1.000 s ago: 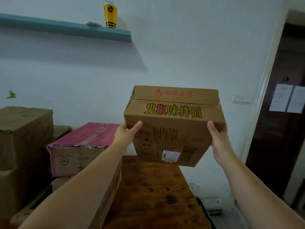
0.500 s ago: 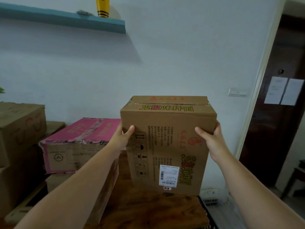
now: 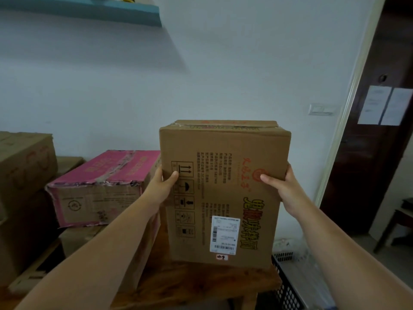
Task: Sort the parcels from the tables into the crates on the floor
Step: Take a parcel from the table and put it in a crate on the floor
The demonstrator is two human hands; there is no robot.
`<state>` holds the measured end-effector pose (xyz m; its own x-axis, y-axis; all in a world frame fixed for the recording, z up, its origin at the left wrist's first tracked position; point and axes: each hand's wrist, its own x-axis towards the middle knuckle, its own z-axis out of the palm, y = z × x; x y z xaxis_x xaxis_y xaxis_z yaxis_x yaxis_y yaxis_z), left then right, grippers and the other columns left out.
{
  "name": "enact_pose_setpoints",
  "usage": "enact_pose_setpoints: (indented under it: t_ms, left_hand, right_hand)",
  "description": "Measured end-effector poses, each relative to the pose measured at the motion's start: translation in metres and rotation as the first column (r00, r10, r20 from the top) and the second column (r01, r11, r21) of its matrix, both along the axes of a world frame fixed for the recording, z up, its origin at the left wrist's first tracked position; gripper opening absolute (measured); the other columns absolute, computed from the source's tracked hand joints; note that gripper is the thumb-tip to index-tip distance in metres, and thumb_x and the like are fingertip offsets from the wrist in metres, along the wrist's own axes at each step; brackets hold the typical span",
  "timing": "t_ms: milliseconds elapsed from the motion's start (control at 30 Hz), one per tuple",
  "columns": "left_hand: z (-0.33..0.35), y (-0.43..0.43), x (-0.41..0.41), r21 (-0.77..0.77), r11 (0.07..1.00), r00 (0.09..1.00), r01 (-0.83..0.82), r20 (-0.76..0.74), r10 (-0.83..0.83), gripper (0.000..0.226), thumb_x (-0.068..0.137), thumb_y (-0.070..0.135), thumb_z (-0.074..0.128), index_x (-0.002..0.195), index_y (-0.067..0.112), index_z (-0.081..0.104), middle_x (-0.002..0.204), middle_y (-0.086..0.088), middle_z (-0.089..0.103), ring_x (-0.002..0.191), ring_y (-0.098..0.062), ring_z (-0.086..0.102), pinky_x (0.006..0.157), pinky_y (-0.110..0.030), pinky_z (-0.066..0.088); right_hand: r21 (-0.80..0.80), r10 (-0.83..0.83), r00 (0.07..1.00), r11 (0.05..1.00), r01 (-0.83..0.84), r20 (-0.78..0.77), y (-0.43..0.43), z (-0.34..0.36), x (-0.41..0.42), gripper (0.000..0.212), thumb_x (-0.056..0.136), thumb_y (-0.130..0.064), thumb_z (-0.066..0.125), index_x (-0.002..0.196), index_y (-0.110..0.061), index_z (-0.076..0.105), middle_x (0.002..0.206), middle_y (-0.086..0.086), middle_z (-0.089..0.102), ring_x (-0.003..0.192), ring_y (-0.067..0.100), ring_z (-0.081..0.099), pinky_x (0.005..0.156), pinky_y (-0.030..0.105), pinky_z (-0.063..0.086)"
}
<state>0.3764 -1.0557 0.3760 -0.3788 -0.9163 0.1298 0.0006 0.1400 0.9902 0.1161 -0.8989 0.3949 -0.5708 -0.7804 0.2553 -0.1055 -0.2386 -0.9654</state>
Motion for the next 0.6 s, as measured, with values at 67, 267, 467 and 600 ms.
enact_pose_setpoints:
  t_ms: [67,267,467,600]
  left_hand:
    - [-0.001,-0.001,0.002,-0.034,0.999,1.0,-0.005,0.022,0.005,0.051,0.093,0.027,0.056,0.141,0.025,0.035,0.124,0.003,0.058,0.117,-0.021,0.055,0.102,-0.047,0.043]
    - [-0.004,0.0,0.014,0.093,0.996,1.0,-0.004,0.003,0.003,0.031,0.094,0.02,0.054,0.125,0.018,0.054,0.11,-0.002,0.067,0.099,-0.018,0.063,0.074,-0.03,0.047]
    - [-0.014,0.005,0.013,0.118,0.993,1.0,0.023,0.016,-0.025,0.046,0.096,0.03,0.05,0.14,0.034,0.037,0.113,0.007,0.062,0.093,-0.009,0.057,0.069,-0.03,0.043]
    - [-0.018,0.0,0.021,0.096,0.995,0.994,-0.04,0.101,0.03,0.055,0.09,0.039,0.058,0.14,0.026,0.041,0.123,-0.001,0.061,0.113,-0.024,0.056,0.1,-0.048,0.043]
  right_hand:
    - [0.038,-0.062,0.998,0.997,0.063,-0.027,0.0,-0.007,0.001,0.079,0.076,-0.007,0.076,0.14,-0.022,0.032,0.112,-0.006,0.058,0.1,0.014,0.059,0.078,0.029,0.049]
    - [0.065,-0.031,0.996,0.998,0.025,0.089,0.004,-0.02,-0.003,0.055,0.082,-0.015,0.071,0.129,-0.017,0.043,0.125,0.005,0.06,0.1,0.016,0.063,0.075,0.03,0.05]
    - [0.104,0.03,0.996,0.994,-0.039,0.086,0.005,-0.03,0.006,0.058,0.087,-0.008,0.064,0.135,-0.03,0.038,0.113,-0.001,0.065,0.098,0.017,0.065,0.075,0.032,0.052]
    - [0.187,-0.081,0.994,0.98,0.066,0.072,0.006,-0.035,0.009,0.056,0.082,-0.029,0.071,0.128,-0.019,0.04,0.111,0.0,0.064,0.093,0.016,0.064,0.071,0.032,0.05]
